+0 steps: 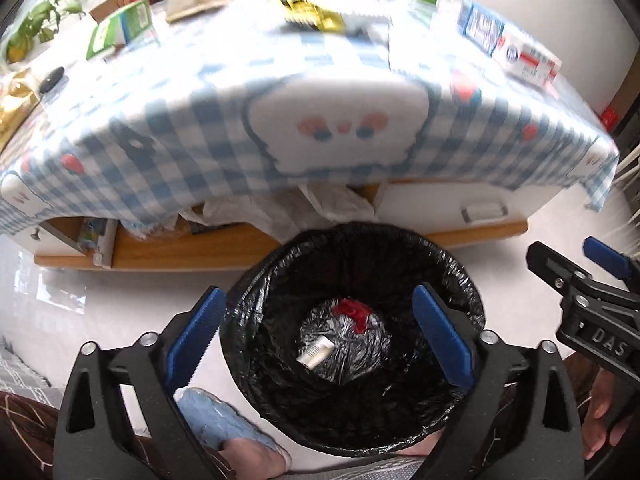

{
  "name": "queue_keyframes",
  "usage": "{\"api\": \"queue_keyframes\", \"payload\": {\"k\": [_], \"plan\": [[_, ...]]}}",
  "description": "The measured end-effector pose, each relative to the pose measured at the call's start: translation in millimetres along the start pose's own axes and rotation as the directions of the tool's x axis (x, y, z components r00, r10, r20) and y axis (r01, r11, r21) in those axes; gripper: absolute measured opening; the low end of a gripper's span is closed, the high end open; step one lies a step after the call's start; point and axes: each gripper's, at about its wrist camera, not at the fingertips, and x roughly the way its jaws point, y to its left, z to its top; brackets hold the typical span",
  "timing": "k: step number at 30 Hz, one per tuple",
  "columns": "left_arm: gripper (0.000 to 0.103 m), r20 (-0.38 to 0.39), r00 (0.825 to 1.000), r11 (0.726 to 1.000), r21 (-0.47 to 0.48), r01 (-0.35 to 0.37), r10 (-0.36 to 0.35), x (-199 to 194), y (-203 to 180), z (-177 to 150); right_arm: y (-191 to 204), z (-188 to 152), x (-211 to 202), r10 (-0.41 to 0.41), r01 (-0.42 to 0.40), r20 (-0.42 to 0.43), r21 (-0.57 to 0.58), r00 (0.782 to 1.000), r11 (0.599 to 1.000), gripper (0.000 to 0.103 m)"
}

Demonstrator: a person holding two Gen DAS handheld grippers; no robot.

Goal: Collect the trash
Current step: 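Move both tools back toward the table items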

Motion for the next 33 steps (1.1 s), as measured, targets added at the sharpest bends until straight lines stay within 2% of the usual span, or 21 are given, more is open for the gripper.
{"api": "queue_keyframes", "payload": {"k": [11,17,22,33], "plan": [[0.097,0.086,0.996,0.999,-0.043,0.012,-0.008,-51,27,10,12,16,-37,0.023,-0.022,0.100,-0.005,0.995,1.000,0.092],[0.097,0.104,0.995,0.999,-0.041,0.004,0.000,-77,31,17,17,24,-65,0.014,-0.012,0.150,-0.016,0.989,1.000,0.092],[0.097,0.133,0.991,0.999,-0.039,0.003,0.002,-99,34,23,15,31,-80,0.019,-0.019,0.155,-0.006,0.988,1.000,0.092],[0.097,0.149,0.989,0.998,-0.064,-0.005,0.014,-123,44,45,16,54,-123,0.036,-0.031,0.226,-0.026,0.974,0.999,0.092]]}}
